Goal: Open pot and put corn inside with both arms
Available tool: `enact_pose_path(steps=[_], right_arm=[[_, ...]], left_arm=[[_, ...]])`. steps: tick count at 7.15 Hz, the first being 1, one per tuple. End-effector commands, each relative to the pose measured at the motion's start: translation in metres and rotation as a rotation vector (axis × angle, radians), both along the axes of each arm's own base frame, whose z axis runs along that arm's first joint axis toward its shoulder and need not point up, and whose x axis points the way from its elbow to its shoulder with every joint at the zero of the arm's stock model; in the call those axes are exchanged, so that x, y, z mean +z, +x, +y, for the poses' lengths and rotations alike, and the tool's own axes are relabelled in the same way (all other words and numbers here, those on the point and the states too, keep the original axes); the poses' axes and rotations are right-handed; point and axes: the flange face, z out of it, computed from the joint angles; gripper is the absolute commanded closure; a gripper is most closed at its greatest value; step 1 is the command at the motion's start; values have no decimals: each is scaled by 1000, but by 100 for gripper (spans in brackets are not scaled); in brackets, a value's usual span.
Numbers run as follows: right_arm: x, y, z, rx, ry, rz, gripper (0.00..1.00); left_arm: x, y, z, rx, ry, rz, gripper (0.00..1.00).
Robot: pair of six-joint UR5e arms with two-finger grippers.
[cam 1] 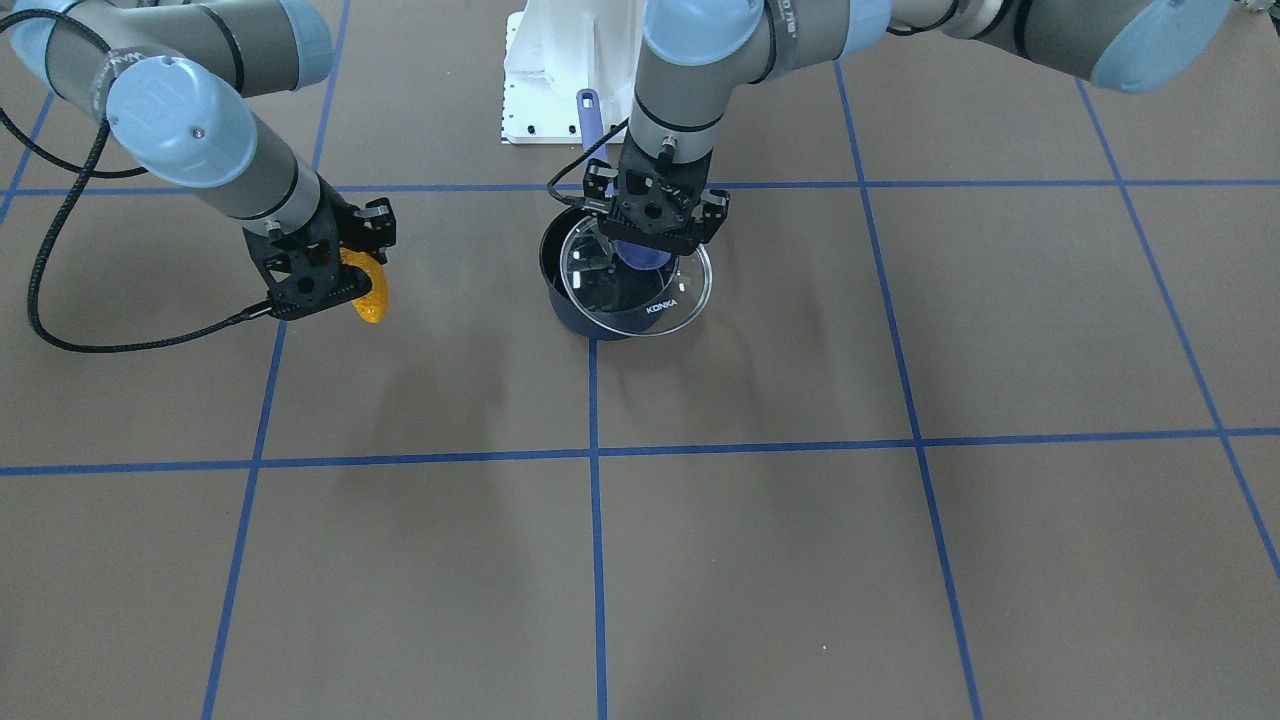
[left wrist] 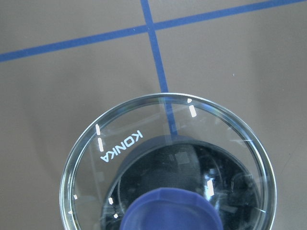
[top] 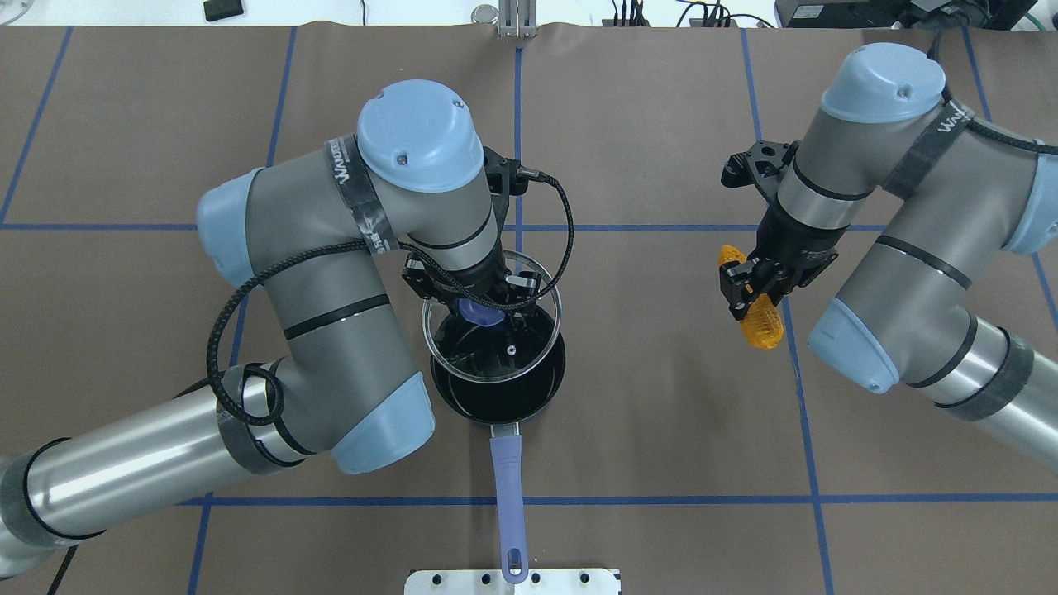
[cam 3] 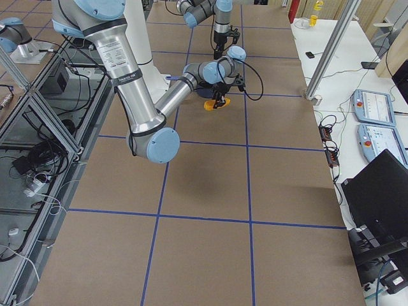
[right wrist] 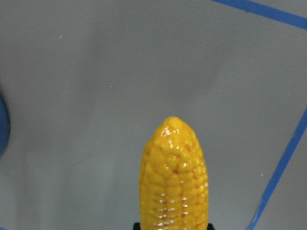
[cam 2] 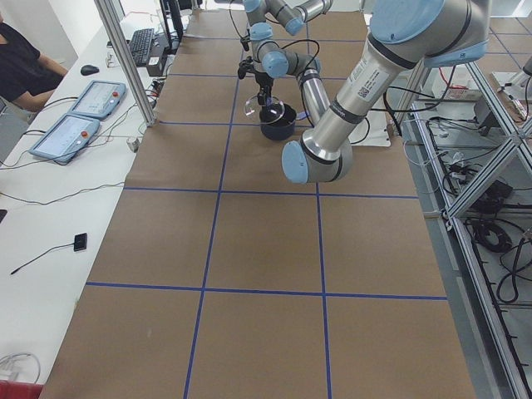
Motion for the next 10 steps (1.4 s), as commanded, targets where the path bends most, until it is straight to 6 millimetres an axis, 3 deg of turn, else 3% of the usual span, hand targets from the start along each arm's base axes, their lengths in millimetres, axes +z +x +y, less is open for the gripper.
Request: enact_pose_path(steps=[1,2,4,6,7,8,10], right_arm=[[-39,-39,27,-4,12,-80,73],[-45,-61,39,3,16,-139,73],[-83,-110,42,-2,18,-200,70],[-102,-127,57,-28,26,-228,69],[-102,-131,62,-30,22,-226,29],[-105,-131,63,3,-14,-229,3],[-109,-130,64,27,-37,-249,0]], left_arm=[[35,-42,-26,13,57,-26,30],[55,-62,-41,21,87,-49,30],[103,-109,-69,83,124,-62,30],[133,-140,-94,94,153,-100,30],[150,-142,-96,113,153,-116,30],[160,-152,-104,119,165,-128,30],[205,-183,-110,155,182,-167,29]])
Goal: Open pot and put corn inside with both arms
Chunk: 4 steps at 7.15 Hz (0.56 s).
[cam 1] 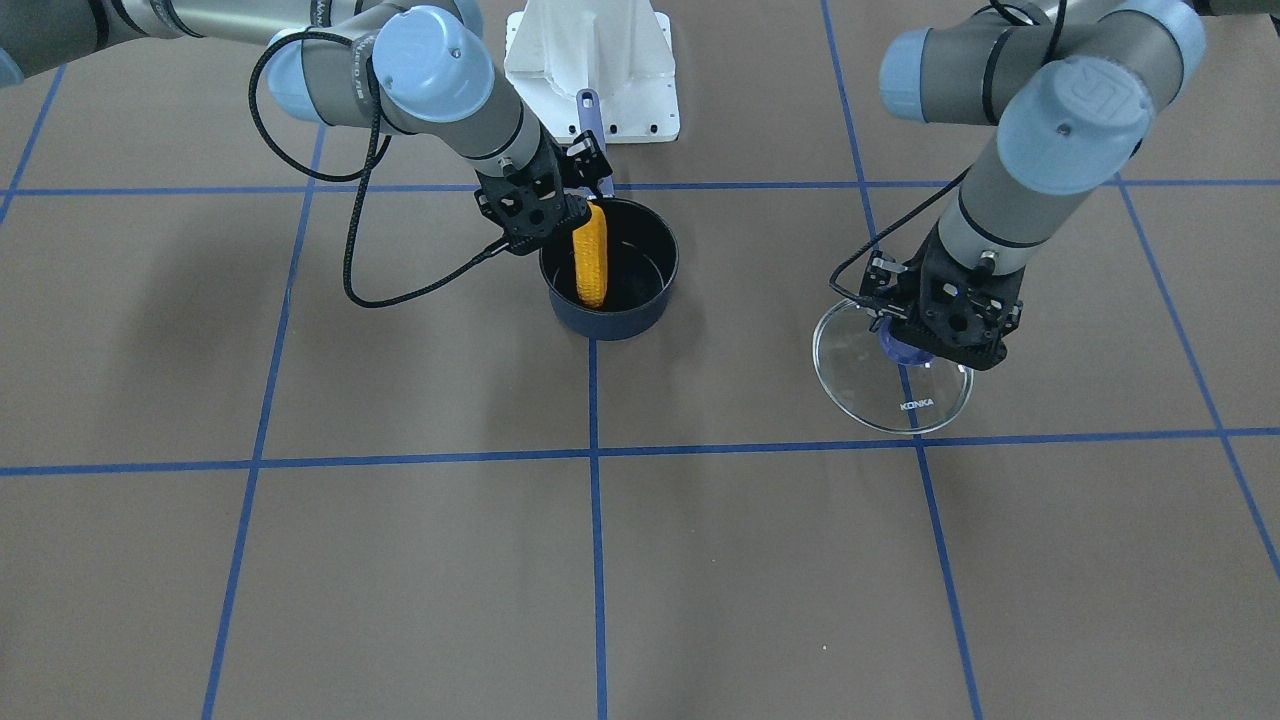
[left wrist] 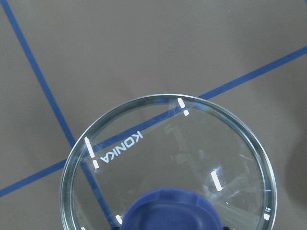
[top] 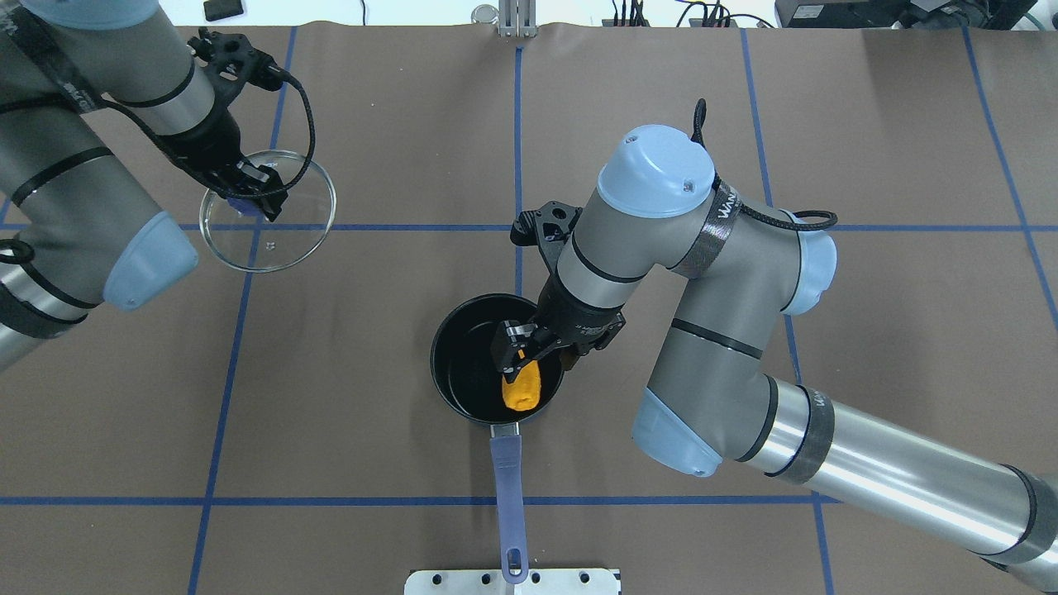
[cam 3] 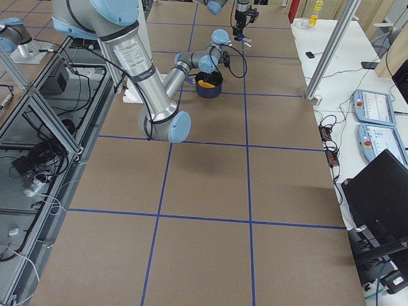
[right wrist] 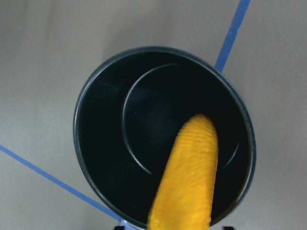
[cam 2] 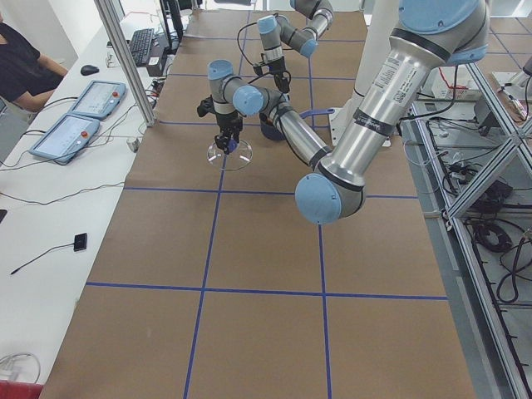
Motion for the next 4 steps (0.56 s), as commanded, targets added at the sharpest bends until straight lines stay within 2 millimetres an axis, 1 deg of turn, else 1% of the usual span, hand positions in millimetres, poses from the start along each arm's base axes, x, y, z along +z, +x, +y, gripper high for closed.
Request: enact_pose_path(steps=[1,2,3,4], right_arm=[[-5,2,2,11,-5,-25,0],[-8,24,-9,47,10,-44,0],[11,75,-39,119,6,-37,0],[43,133,-55,189,-21,-8,0]], left_arm=[[55,-30,-2,41,2,-48,29],[74,-34,2,52,-2,-59,29],[93,-39,1,52,-7,-64,29],[113,-40,3,63,-3,-67,29]])
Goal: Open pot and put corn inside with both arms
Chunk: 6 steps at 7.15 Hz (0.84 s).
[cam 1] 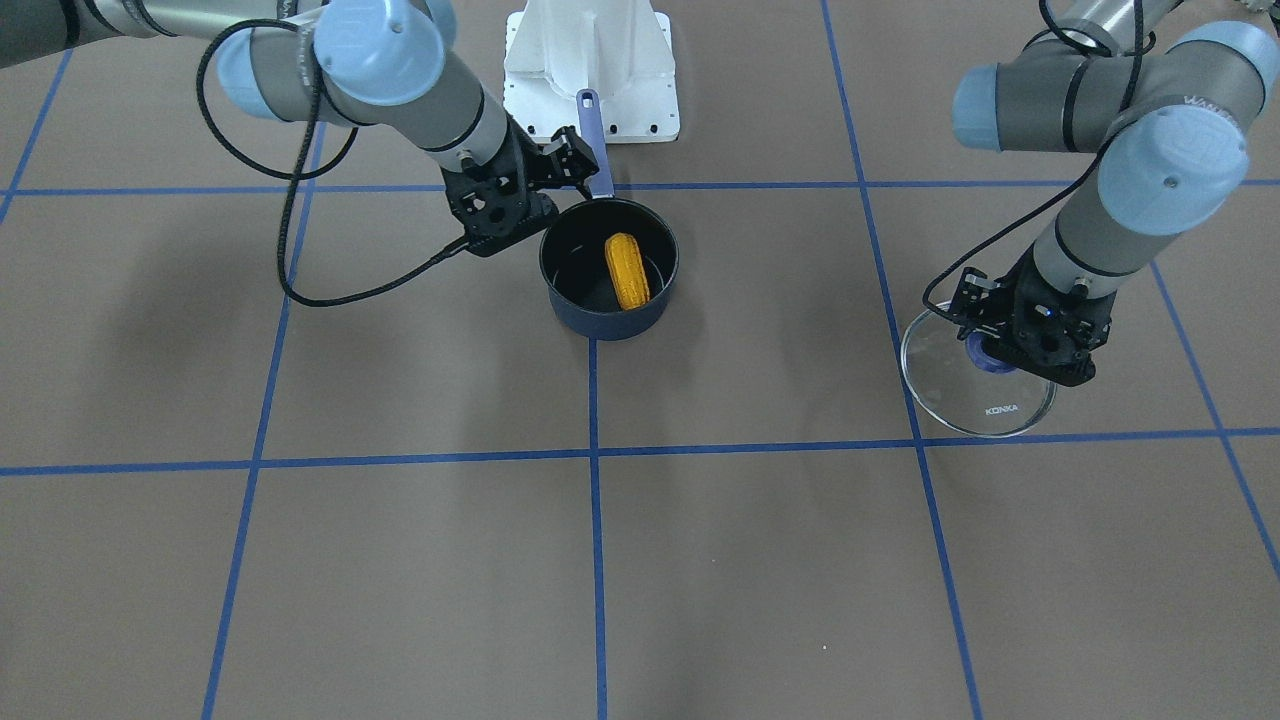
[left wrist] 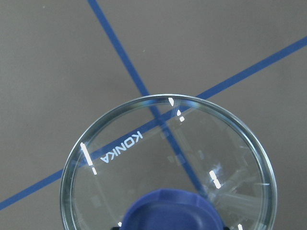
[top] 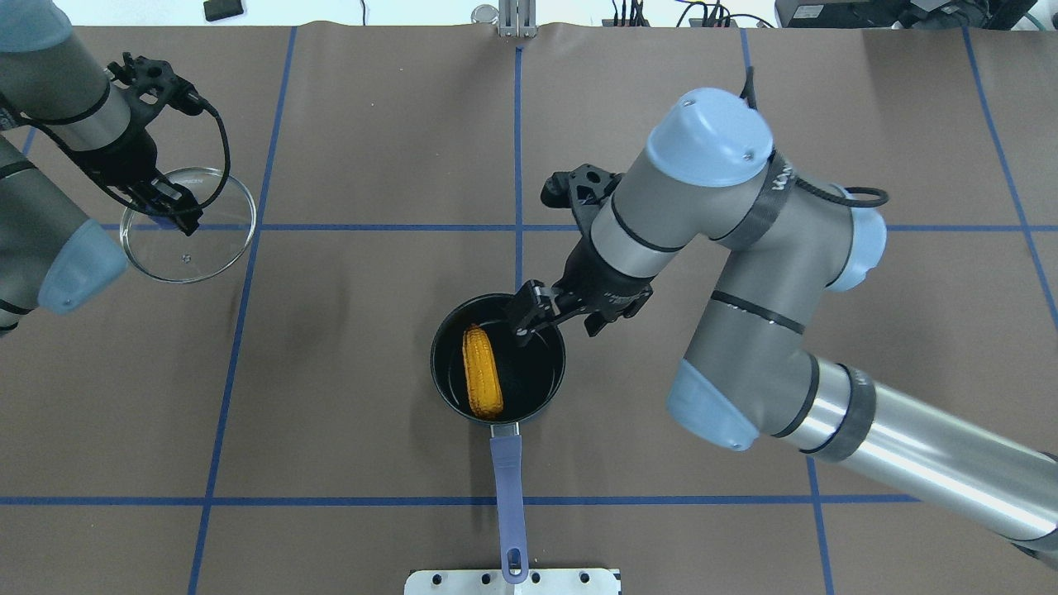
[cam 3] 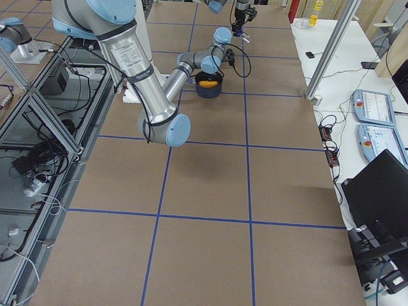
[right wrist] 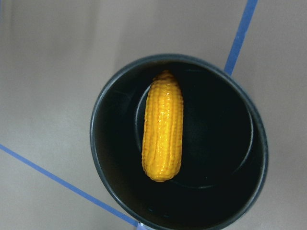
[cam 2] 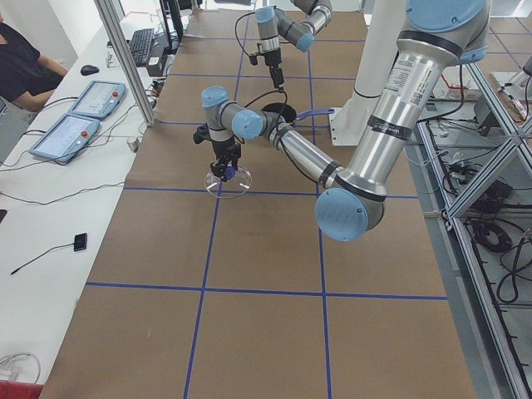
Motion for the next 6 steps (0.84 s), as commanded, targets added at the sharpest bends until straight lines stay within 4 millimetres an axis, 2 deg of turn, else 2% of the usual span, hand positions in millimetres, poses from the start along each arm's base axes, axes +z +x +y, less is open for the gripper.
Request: enact_pose_path(steps=[1,3,4,5,6], right_arm=[[53,90,-32,117,-30,44,0],[72,147,-71,231,5,86,0],[107,207,-96,297,44,129,0],[160,254,-119,322,81,225,0],[184,286,-137,343,116,341,0]], left_arm=[[43,-6,5,19,-2,-10,28],[60,-7,7,21,-13,-18,28],[63,-7,8,24,-22,-15,28],[73,-7,12,30,-40,-11,28],[81,-9,15,29,-40,-10,27]])
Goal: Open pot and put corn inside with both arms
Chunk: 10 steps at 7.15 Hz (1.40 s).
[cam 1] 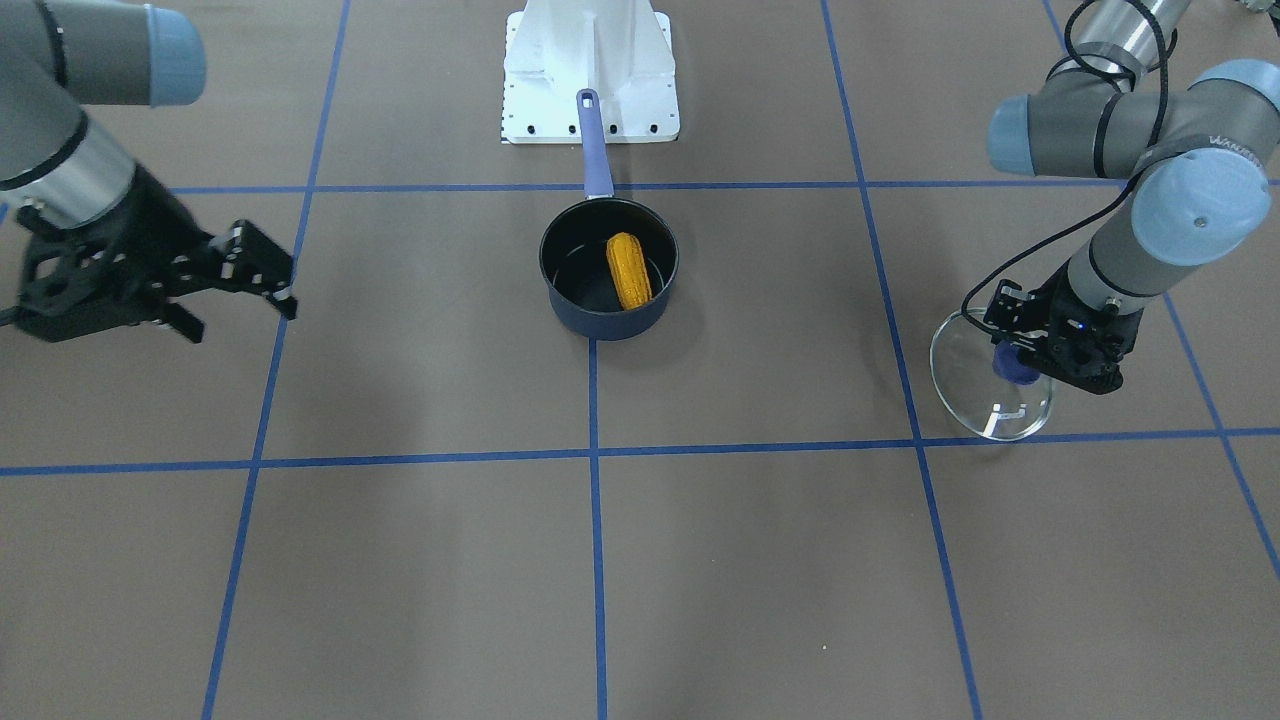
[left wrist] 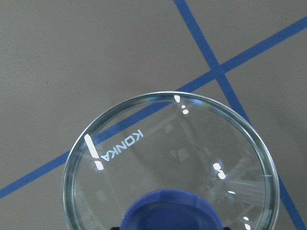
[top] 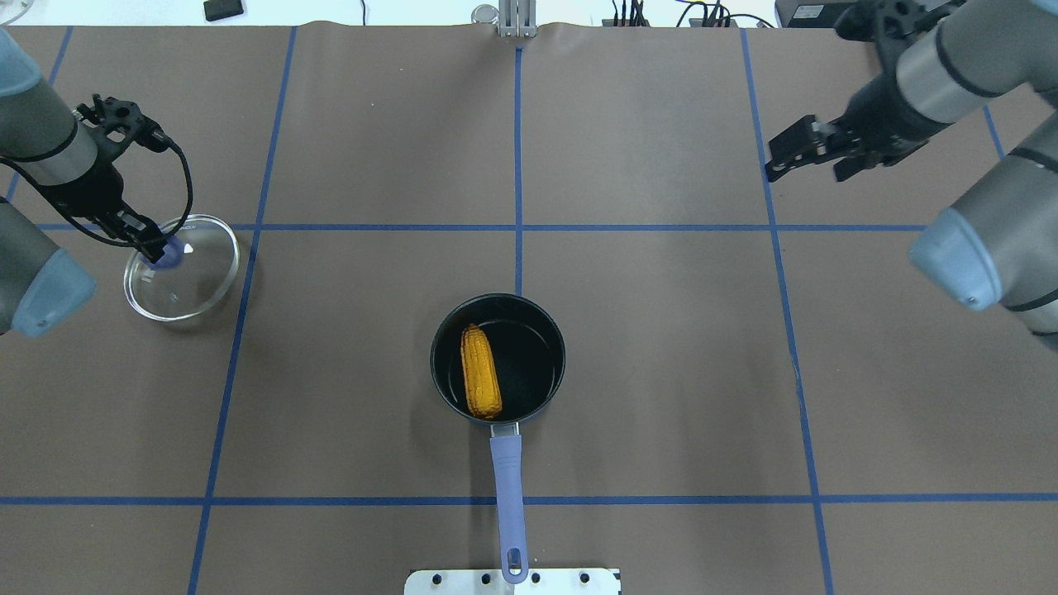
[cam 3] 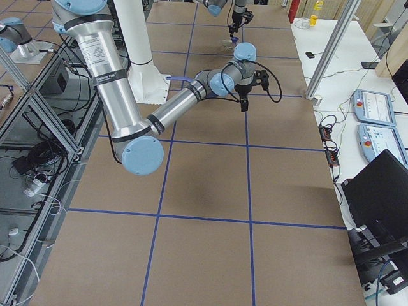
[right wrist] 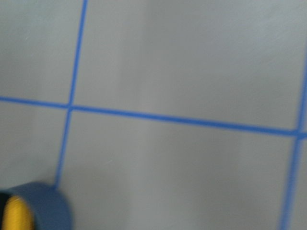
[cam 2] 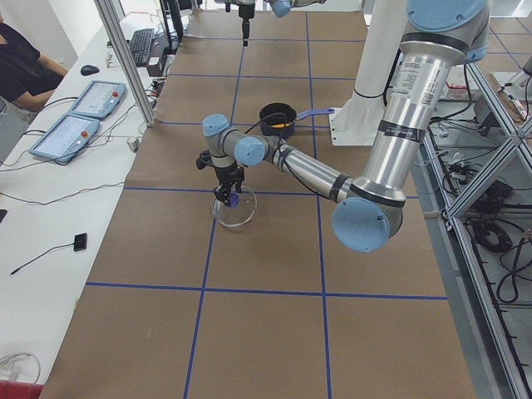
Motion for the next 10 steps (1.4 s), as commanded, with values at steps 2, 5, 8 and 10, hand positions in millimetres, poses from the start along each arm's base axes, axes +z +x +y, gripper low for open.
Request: enact_pose_path(steps=[2,5,8,10], right_arm=[[59,103,-42,65,63,256,0],[164,210,-30,-26,-56,208,0],[218,250,6,-27,-106,211,0],[235,253,19,-26,-129,210,0]], left_arm=[[11,0,5,8,-5,21,23],[10,-25,-5,-32,-18,40,2],[66,-180,-29,-235,-56,8,2],[155,-293,-33,-248,-106,55,2]])
